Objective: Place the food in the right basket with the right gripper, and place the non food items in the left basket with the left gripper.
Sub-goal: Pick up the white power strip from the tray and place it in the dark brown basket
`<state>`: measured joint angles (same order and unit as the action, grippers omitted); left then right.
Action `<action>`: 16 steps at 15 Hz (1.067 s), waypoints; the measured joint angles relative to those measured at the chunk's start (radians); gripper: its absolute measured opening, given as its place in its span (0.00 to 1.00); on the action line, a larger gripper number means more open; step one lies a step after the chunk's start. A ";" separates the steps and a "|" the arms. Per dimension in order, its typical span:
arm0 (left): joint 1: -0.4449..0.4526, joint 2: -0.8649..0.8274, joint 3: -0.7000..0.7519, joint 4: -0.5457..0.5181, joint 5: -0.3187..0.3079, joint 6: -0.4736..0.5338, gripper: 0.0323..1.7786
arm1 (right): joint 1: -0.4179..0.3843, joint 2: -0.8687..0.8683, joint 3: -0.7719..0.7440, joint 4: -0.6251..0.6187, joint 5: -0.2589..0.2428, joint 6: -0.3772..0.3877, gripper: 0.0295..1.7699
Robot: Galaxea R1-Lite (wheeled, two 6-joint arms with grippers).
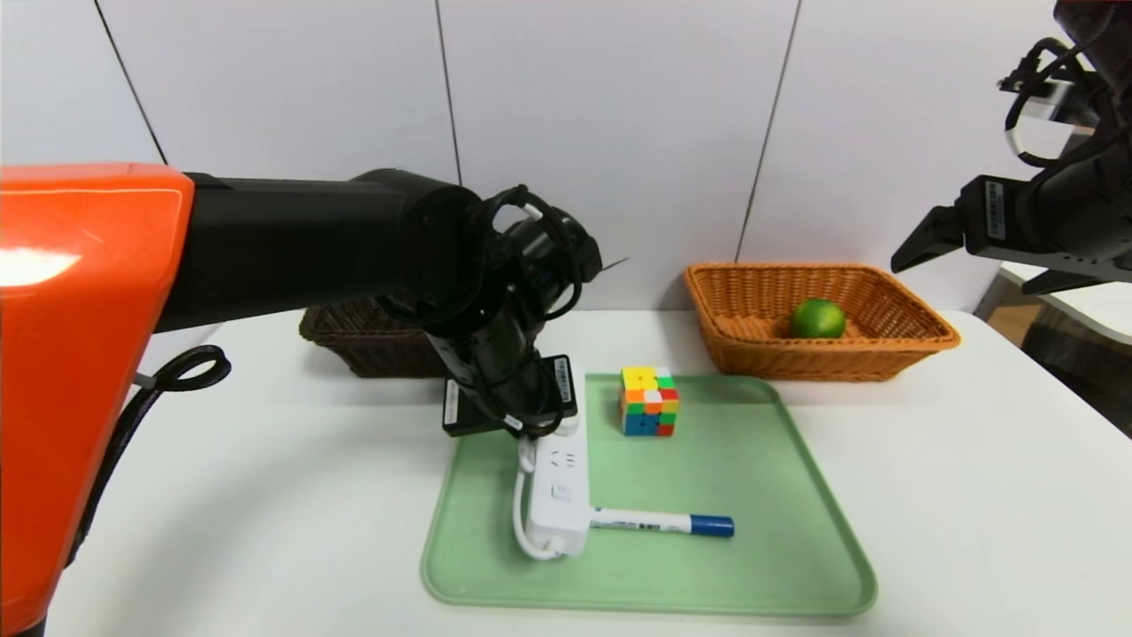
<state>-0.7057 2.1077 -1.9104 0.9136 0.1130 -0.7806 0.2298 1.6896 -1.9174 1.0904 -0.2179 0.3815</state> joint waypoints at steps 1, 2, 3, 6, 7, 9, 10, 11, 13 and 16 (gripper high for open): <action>-0.005 0.000 -0.009 0.000 0.000 -0.001 0.01 | 0.000 0.000 0.001 0.000 0.000 0.000 0.96; -0.011 0.000 -0.017 -0.002 0.000 -0.001 0.01 | 0.000 0.000 0.001 0.000 0.000 0.000 0.96; -0.018 -0.001 -0.021 -0.006 0.000 -0.001 0.01 | 0.000 -0.001 0.001 0.000 0.000 0.000 0.96; -0.032 -0.006 -0.026 -0.007 0.001 -0.001 0.01 | -0.003 -0.004 0.005 0.001 0.000 0.000 0.96; -0.036 -0.010 -0.026 -0.007 0.001 -0.003 0.01 | -0.005 -0.006 0.011 0.002 0.000 0.000 0.96; -0.045 -0.022 -0.027 -0.006 0.001 -0.002 0.01 | -0.006 -0.009 0.017 0.002 0.000 0.003 0.96; -0.050 -0.031 -0.027 -0.006 0.001 -0.001 0.01 | -0.006 -0.010 0.022 0.001 0.000 0.002 0.96; -0.057 -0.043 -0.027 -0.005 0.001 -0.002 0.01 | -0.007 -0.010 0.026 0.001 0.000 0.003 0.96; -0.074 -0.069 -0.027 -0.004 0.001 -0.003 0.01 | -0.006 -0.013 0.034 0.000 0.001 0.004 0.96; -0.106 -0.105 -0.027 -0.003 0.002 -0.004 0.01 | -0.006 -0.021 0.044 0.000 0.000 0.006 0.96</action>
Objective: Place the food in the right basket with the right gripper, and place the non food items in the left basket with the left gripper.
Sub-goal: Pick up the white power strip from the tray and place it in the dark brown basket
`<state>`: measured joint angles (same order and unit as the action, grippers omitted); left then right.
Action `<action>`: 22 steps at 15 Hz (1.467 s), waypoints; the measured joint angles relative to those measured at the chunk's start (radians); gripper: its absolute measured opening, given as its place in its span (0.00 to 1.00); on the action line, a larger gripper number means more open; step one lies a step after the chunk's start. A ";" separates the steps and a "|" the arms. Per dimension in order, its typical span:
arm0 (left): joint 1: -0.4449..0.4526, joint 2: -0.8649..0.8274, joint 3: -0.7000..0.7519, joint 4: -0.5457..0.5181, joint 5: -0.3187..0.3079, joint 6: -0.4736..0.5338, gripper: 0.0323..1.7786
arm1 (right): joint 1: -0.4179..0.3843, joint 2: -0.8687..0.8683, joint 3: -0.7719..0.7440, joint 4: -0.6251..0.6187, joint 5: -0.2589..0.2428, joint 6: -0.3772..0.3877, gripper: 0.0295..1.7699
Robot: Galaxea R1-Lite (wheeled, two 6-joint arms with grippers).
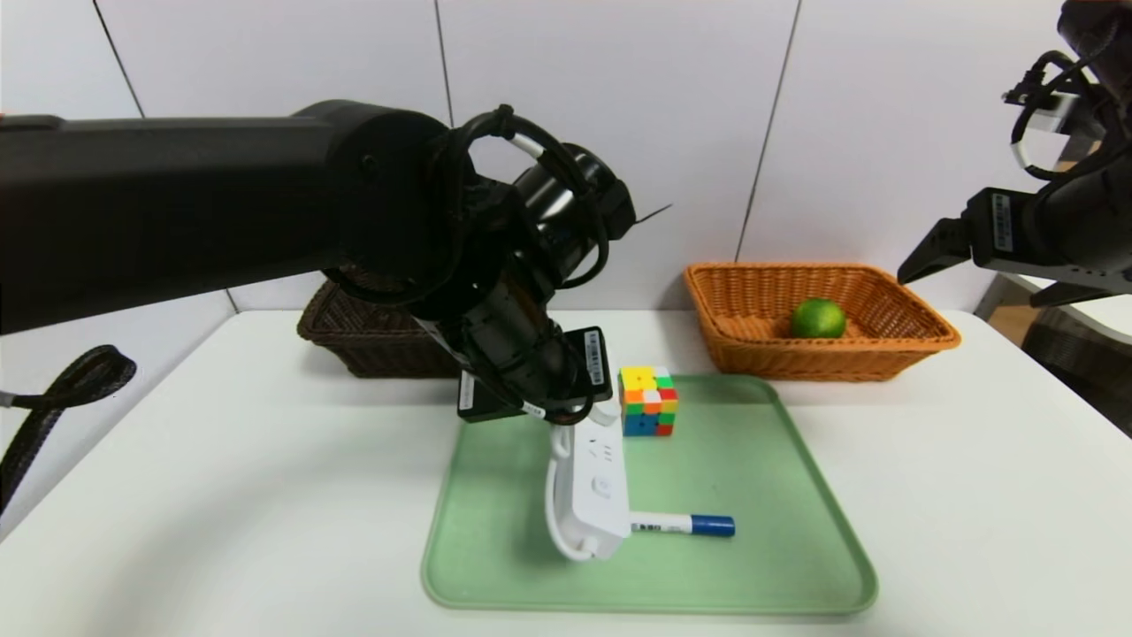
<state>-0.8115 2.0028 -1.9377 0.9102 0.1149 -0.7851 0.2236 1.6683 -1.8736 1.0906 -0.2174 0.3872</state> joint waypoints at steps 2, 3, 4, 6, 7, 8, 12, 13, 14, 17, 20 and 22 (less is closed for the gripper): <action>-0.026 -0.029 0.000 -0.001 0.001 0.001 0.01 | 0.000 -0.005 0.004 0.000 0.000 0.000 0.96; -0.043 -0.047 0.000 -0.005 0.001 0.003 0.01 | 0.000 -0.008 0.009 0.000 0.000 0.000 0.96; -0.057 -0.067 0.000 -0.018 0.004 0.005 0.01 | -0.001 -0.013 0.017 0.000 0.001 0.000 0.96; -0.066 -0.109 -0.001 -0.056 0.016 0.028 0.01 | -0.001 -0.021 0.029 -0.001 0.001 0.000 0.96; -0.061 -0.129 -0.001 -0.072 0.039 0.058 0.01 | -0.001 -0.025 0.031 -0.001 0.001 0.000 0.96; -0.048 -0.147 -0.001 -0.094 0.077 0.090 0.01 | -0.001 -0.028 0.032 -0.002 0.001 0.000 0.96; 0.031 -0.198 0.000 -0.131 0.137 0.230 0.01 | -0.001 -0.037 0.033 -0.003 0.002 0.000 0.96; 0.055 -0.208 0.000 -0.139 0.144 0.272 0.01 | -0.001 -0.037 0.032 -0.003 0.002 0.000 0.96; 0.078 -0.216 0.003 -0.160 0.156 0.311 0.01 | -0.001 -0.038 0.031 -0.004 0.003 0.000 0.96; 0.126 -0.229 0.009 -0.267 0.181 0.330 0.01 | -0.001 -0.039 0.029 -0.004 0.002 0.001 0.96; 0.145 -0.241 0.032 -0.425 0.208 0.286 0.01 | -0.001 -0.040 0.029 -0.004 0.002 0.004 0.96; 0.165 -0.256 0.090 -0.535 0.220 0.245 0.01 | -0.001 -0.039 0.029 -0.005 0.001 0.004 0.96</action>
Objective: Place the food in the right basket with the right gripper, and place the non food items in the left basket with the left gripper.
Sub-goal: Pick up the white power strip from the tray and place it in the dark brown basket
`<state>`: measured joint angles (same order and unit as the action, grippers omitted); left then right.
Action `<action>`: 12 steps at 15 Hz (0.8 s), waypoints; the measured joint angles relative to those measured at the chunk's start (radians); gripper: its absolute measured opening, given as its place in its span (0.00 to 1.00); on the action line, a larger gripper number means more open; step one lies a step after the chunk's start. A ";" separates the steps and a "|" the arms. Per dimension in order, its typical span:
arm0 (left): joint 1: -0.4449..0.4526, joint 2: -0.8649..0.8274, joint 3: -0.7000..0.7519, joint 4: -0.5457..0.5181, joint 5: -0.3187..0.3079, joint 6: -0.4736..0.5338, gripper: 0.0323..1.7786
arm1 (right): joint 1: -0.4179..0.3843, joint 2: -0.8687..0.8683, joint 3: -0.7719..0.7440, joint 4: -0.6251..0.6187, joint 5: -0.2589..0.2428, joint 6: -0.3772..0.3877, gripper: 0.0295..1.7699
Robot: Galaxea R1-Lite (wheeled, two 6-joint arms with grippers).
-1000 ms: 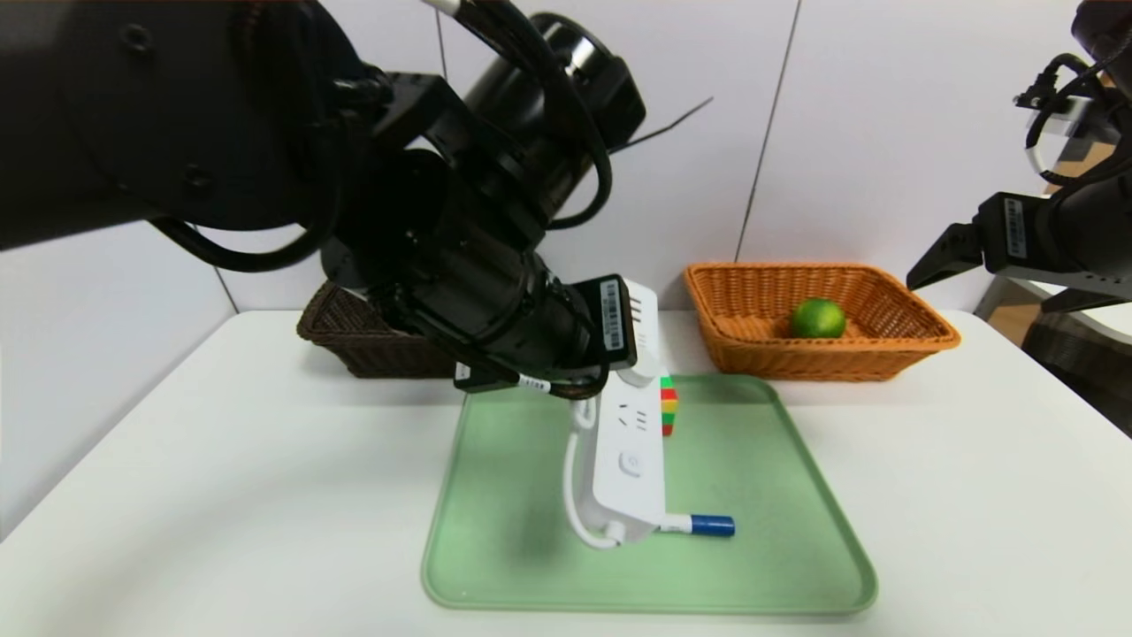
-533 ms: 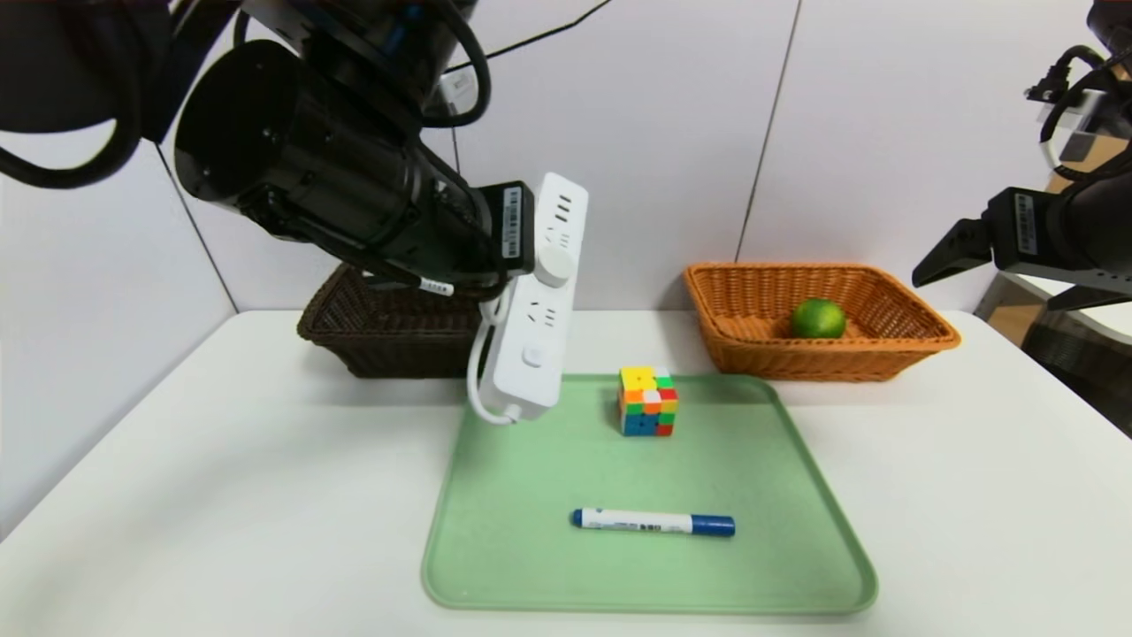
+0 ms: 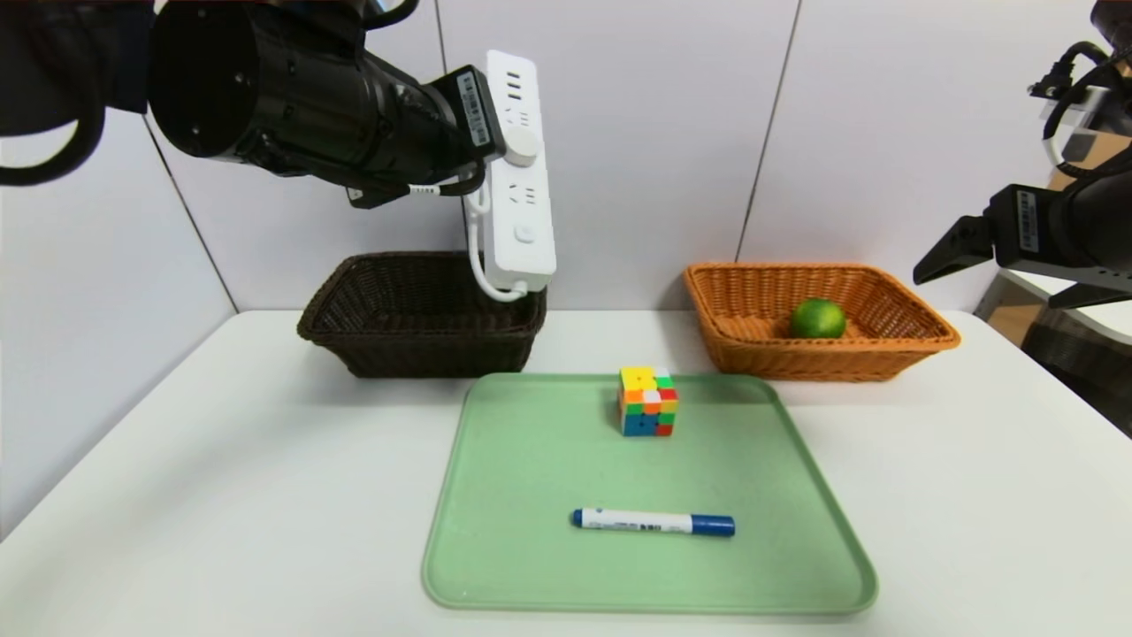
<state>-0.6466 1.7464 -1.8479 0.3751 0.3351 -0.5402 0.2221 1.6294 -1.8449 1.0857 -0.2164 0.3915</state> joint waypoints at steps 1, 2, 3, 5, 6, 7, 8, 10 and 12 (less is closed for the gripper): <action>0.016 -0.006 0.043 -0.069 0.009 -0.014 0.01 | 0.000 0.001 0.000 -0.001 0.000 0.000 0.96; 0.031 -0.012 0.097 -0.143 0.020 -0.031 0.01 | 0.000 0.003 -0.001 -0.001 0.000 0.000 0.96; 0.046 -0.020 0.158 -0.213 0.027 -0.056 0.01 | 0.000 0.005 -0.001 -0.001 0.000 0.000 0.96; 0.078 -0.040 0.236 -0.268 0.033 -0.136 0.01 | 0.000 0.009 -0.002 -0.003 0.000 -0.001 0.96; 0.091 -0.047 0.249 -0.250 0.034 -0.183 0.01 | 0.001 0.010 -0.001 -0.003 0.000 0.000 0.96; 0.102 -0.051 0.254 -0.235 0.037 -0.238 0.01 | 0.001 0.011 0.000 -0.003 -0.001 0.000 0.96; 0.114 -0.052 0.256 -0.232 0.044 -0.291 0.01 | 0.001 0.011 0.001 -0.003 -0.001 0.000 0.96; 0.132 -0.051 0.262 -0.220 0.055 -0.397 0.01 | 0.002 0.011 0.001 -0.003 -0.001 0.000 0.96; 0.144 -0.052 0.266 -0.192 0.051 -0.503 0.01 | 0.009 0.010 0.001 -0.003 -0.004 0.000 0.96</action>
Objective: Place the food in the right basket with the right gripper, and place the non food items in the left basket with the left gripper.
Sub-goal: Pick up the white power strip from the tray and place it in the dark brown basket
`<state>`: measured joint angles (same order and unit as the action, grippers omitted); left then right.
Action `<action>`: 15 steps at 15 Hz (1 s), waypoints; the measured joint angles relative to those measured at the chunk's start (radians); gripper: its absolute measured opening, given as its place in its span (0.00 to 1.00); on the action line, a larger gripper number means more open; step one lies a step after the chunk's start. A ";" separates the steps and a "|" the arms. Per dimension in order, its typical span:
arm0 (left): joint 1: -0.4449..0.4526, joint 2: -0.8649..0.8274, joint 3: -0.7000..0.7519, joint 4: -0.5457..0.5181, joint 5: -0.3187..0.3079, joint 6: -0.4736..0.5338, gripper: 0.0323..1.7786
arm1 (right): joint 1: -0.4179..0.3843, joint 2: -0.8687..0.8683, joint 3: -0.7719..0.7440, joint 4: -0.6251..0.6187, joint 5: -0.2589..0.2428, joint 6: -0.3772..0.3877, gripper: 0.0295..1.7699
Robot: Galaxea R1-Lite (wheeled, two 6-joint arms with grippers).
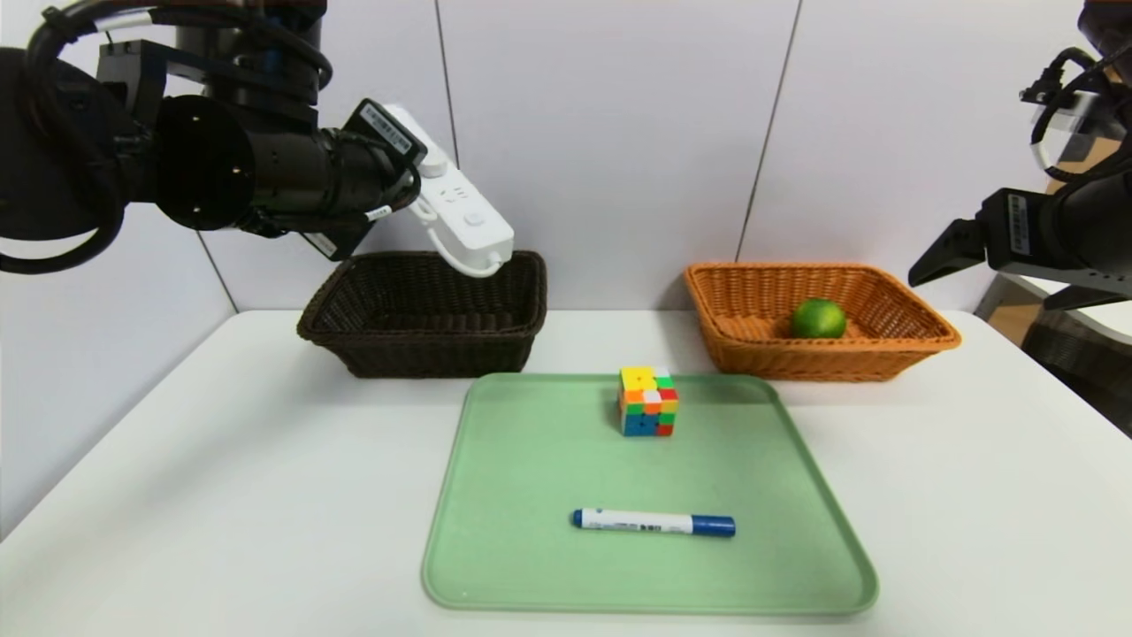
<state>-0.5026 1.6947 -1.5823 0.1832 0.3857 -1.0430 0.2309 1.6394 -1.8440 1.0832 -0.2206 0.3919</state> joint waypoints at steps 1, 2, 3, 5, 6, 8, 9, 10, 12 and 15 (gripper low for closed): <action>0.011 0.000 0.004 0.021 -0.004 -0.037 0.01 | 0.003 0.000 0.000 0.000 -0.001 0.000 0.96; 0.021 -0.001 0.010 0.039 -0.009 -0.055 0.01 | 0.004 0.000 0.000 0.001 -0.003 0.000 0.96; 0.033 -0.004 0.013 0.061 -0.025 -0.060 0.01 | 0.009 0.000 0.001 0.001 -0.006 0.001 0.96; 0.061 -0.005 0.013 0.120 -0.105 -0.091 0.01 | 0.023 0.001 0.005 0.004 -0.011 0.001 0.96; 0.078 -0.004 -0.002 0.151 -0.148 -0.129 0.01 | 0.031 0.001 0.006 0.006 -0.013 0.002 0.96; 0.105 0.009 -0.044 0.220 -0.211 -0.175 0.01 | 0.039 0.003 0.007 0.006 -0.027 0.002 0.96; 0.110 0.021 -0.058 0.238 -0.222 -0.180 0.01 | 0.043 0.004 0.007 0.006 -0.030 0.002 0.96; 0.114 0.033 -0.071 0.240 -0.227 -0.187 0.01 | 0.045 0.006 0.008 0.008 -0.031 0.003 0.96; 0.129 0.061 -0.110 0.269 -0.239 -0.214 0.01 | 0.046 0.007 0.009 0.012 -0.033 0.015 0.96; 0.158 0.112 -0.220 0.369 -0.299 -0.268 0.01 | 0.047 0.004 0.026 0.013 -0.038 0.032 0.96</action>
<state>-0.3443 1.8064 -1.8021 0.5526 0.0870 -1.3113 0.2774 1.6438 -1.8185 1.0957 -0.2583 0.4236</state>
